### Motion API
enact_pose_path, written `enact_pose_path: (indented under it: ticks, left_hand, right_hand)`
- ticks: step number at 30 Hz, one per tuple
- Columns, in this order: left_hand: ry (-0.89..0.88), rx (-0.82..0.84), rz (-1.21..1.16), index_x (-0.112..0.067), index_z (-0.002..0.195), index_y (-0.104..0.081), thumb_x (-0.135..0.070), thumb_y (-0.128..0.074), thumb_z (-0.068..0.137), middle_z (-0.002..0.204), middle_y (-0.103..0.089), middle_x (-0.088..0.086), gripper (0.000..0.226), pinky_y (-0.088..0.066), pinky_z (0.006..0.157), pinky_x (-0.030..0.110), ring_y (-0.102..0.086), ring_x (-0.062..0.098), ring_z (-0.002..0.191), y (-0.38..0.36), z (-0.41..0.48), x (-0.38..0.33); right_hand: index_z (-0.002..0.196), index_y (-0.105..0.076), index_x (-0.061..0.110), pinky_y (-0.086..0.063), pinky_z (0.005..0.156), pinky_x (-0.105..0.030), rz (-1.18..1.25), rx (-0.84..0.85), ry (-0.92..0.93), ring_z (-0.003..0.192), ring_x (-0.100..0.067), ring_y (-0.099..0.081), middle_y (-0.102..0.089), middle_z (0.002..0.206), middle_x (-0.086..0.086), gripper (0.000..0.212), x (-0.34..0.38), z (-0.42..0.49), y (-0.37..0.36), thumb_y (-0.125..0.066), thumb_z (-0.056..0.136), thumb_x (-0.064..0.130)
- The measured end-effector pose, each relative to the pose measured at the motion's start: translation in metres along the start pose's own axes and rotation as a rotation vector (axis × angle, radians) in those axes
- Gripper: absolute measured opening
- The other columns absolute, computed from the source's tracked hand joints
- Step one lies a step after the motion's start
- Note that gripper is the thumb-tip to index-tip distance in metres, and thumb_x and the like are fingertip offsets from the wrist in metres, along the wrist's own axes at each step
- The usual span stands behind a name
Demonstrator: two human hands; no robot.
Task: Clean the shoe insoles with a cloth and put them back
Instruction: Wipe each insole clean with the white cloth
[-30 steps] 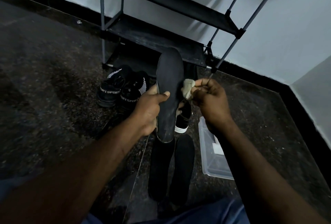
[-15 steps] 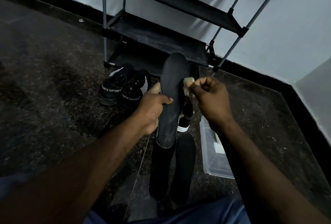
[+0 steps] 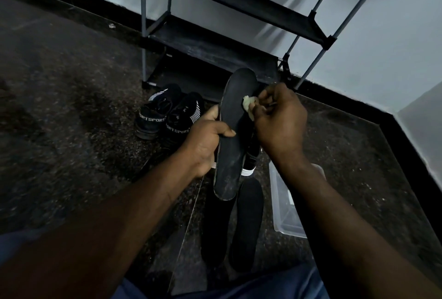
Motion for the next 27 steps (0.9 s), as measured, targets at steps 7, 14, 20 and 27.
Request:
enact_pose_path:
  ticks: [7, 14, 20, 27]
  left_hand:
    - [0.002, -0.068, -0.164, -0.008, 0.134, -0.063, -0.022, -0.051, 0.108, 0.117, -0.075, 0.013, 0.032, -0.061, 0.085, 0.037, -0.073, 0.025, 0.102, -0.003, -0.003, -0.006]
    - [0.058, -0.104, -0.17, -0.009, 0.135, -0.063, -0.036, -0.048, 0.109, 0.122, -0.074, 0.012, 0.04, -0.06, 0.087, 0.037, -0.072, 0.027, 0.112, -0.001, -0.01, -0.003]
    - [0.052, -0.1, -0.288, -0.016, 0.139, -0.059, -0.034, -0.045, 0.11, 0.128, -0.071, 0.017, 0.037, -0.055, 0.1, 0.054, -0.068, 0.037, 0.119, 0.005, -0.005, -0.003]
    - [0.052, -0.064, -0.208, -0.021, 0.138, -0.06, -0.03, -0.045, 0.11, 0.131, -0.07, 0.009, 0.033, -0.056, 0.1, 0.042, -0.067, 0.028, 0.122, -0.001, -0.005, -0.003]
  right_hand:
    - [0.098, -0.079, 0.015, -0.045, 0.071, -0.019, -0.09, -0.007, 0.221, 0.08, -0.017, -0.064, -0.069, 0.098, -0.006, 0.012, 0.016, -0.015, -0.006, -0.072, 0.088, 0.013]
    - [0.093, -0.081, 0.017, -0.043, 0.065, -0.028, -0.159, 0.038, 0.246, 0.07, -0.025, -0.063, -0.065, 0.082, -0.007, 0.013, 0.025, -0.042, -0.016, -0.068, 0.09, 0.017]
    - [0.101, -0.08, 0.017, -0.051, 0.065, -0.035, -0.058, 0.132, 0.262, 0.075, -0.023, -0.064, -0.066, 0.083, -0.004, 0.017, 0.025, -0.1, -0.023, -0.068, 0.09, 0.012]
    - [0.1, -0.079, 0.013, -0.049, 0.062, -0.038, -0.101, 0.032, 0.266, 0.069, -0.027, -0.061, -0.062, 0.078, -0.008, 0.018, 0.024, -0.063, -0.017, -0.064, 0.099, 0.022]
Point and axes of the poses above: each hand's wrist, its own z-axis towards the middle knuckle, its own y-axis out of the back of the hand, x = y × z, the point moved 6 cm from there along z, towards the middle knuckle
